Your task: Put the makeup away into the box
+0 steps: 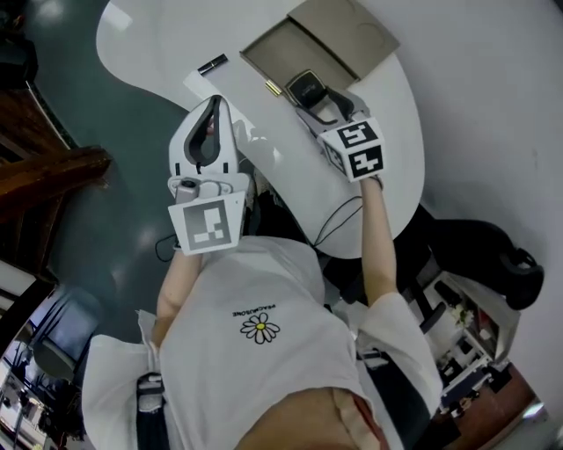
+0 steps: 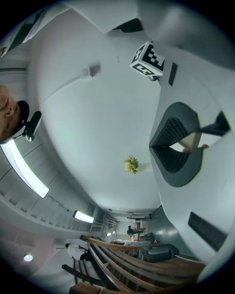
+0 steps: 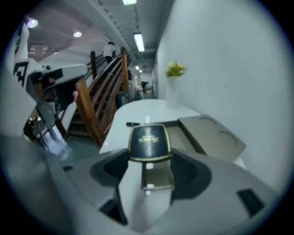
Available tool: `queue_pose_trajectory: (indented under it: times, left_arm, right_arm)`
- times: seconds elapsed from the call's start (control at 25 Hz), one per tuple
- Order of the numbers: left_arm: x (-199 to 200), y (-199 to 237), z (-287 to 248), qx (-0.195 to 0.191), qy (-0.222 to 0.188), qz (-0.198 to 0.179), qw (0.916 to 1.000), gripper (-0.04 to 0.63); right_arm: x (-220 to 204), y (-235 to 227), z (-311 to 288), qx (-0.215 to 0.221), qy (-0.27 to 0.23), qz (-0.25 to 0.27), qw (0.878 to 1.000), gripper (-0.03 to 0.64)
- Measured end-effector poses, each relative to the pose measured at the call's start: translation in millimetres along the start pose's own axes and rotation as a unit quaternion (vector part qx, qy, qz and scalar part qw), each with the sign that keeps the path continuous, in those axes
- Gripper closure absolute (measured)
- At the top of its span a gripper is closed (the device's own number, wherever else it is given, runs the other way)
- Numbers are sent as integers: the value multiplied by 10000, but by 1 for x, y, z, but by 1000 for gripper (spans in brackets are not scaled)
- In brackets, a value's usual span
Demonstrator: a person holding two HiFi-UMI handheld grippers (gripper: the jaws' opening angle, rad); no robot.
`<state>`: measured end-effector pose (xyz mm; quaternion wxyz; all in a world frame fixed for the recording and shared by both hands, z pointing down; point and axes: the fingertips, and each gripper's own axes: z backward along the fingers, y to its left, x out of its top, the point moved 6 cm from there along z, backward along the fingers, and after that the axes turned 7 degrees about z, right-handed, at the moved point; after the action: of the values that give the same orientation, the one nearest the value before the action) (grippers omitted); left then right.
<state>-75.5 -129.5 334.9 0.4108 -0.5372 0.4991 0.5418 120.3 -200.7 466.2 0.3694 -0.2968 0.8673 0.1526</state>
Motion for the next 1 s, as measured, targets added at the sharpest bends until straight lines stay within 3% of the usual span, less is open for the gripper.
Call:
queue_pose_trajectory:
  times: [0.16,0.48,0.72,1.0]
  left_arm:
    - [-10,12,-3,115,184,44,9998,575]
    - [-21,36,-1,388,351,102,9986,575]
    - [-26,39,1,436,375,138,9983,575]
    - [-28,37,4,386,410,158,9983,575]
  right_arm:
    - [-10,-16,-25,273,655,204,9973,316]
    - [-25,-24,-50,555,1451,295,9874,316]
    - [-35,-33,-57,502,1997,433,9776,316]
    - [-37,-34,-62,678,1961,373,9775,316]
